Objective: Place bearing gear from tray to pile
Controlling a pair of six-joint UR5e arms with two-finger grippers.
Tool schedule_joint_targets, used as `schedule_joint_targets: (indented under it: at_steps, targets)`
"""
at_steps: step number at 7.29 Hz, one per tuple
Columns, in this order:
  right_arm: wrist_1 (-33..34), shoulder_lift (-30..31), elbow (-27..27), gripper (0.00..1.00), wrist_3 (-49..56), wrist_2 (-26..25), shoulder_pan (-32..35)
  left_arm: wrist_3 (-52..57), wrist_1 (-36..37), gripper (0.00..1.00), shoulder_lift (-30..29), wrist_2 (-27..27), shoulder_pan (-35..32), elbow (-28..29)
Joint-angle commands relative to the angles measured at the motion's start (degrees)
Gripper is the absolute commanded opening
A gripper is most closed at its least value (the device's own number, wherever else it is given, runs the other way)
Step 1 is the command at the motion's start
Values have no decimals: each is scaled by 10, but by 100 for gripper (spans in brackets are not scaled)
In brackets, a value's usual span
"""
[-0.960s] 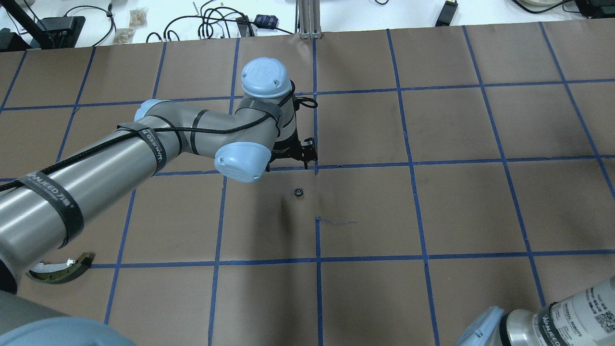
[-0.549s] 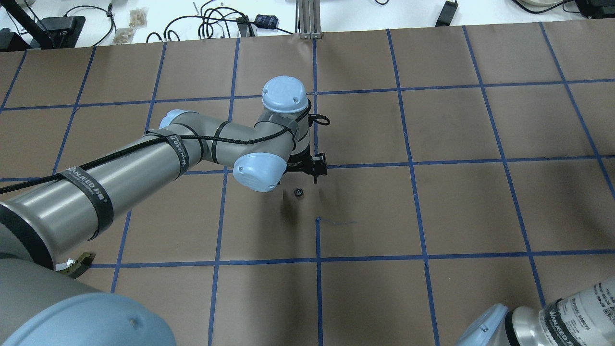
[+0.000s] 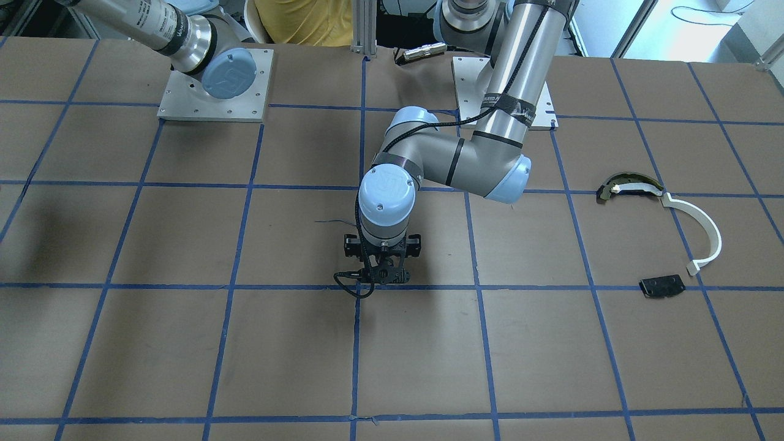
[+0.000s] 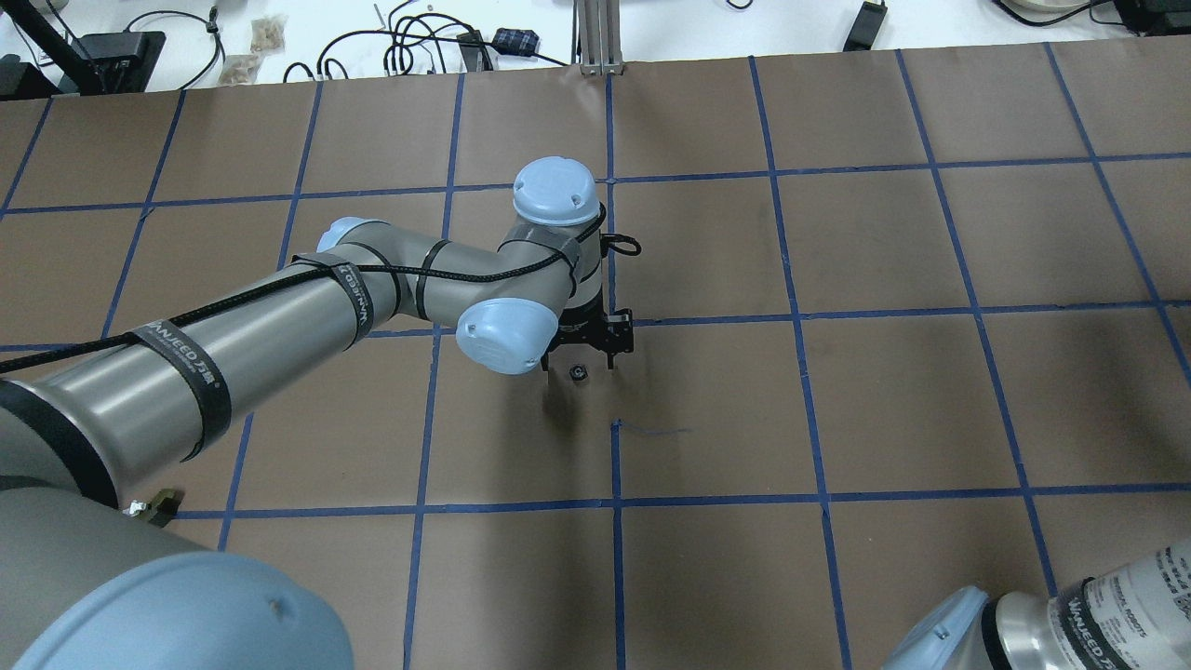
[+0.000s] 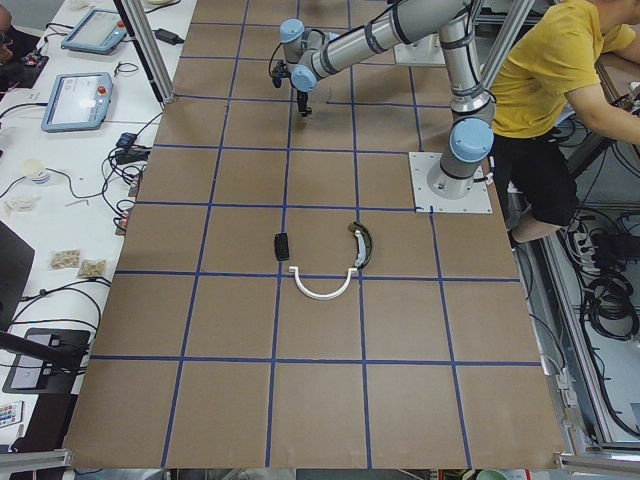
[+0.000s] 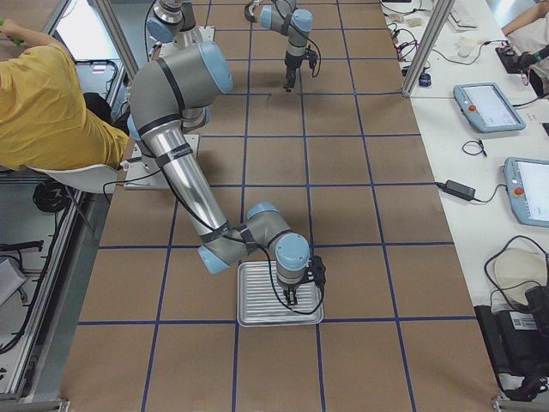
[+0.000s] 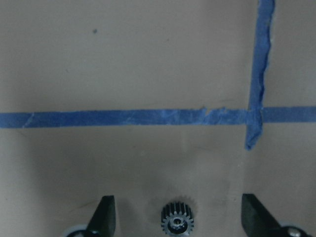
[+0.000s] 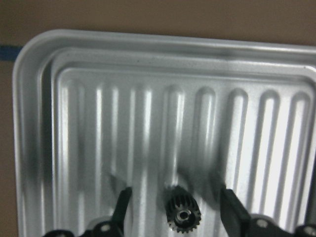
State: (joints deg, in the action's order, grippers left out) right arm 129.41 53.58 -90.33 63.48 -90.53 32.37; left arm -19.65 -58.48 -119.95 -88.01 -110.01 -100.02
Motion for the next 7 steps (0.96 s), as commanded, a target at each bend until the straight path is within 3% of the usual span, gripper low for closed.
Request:
schedule_joint_targets:
  at_steps: [1,2,3,4,6,7]
  targets:
    - [-2,1,0,3,7,-2,0,0,-8,72,1,2,0,-7]
    - [-5,1,-1,0,9,-3,0,-1,-12,56,2,2,-3,-7]
    - [-5,6,-1,0,7,-4,0,-1,-17,32,6,13,-3,-7]
    - [-8,40,-7,0,0,-3,7,-6,-17,0,7,18,-2,-7]
    - [-27,119,-15,0,-29,3,85,-14,-18,0,5,17,-1,-6]
    - [-62,147,-33,0,-101,4,142,-14,-25,0,17,12,4,-3]
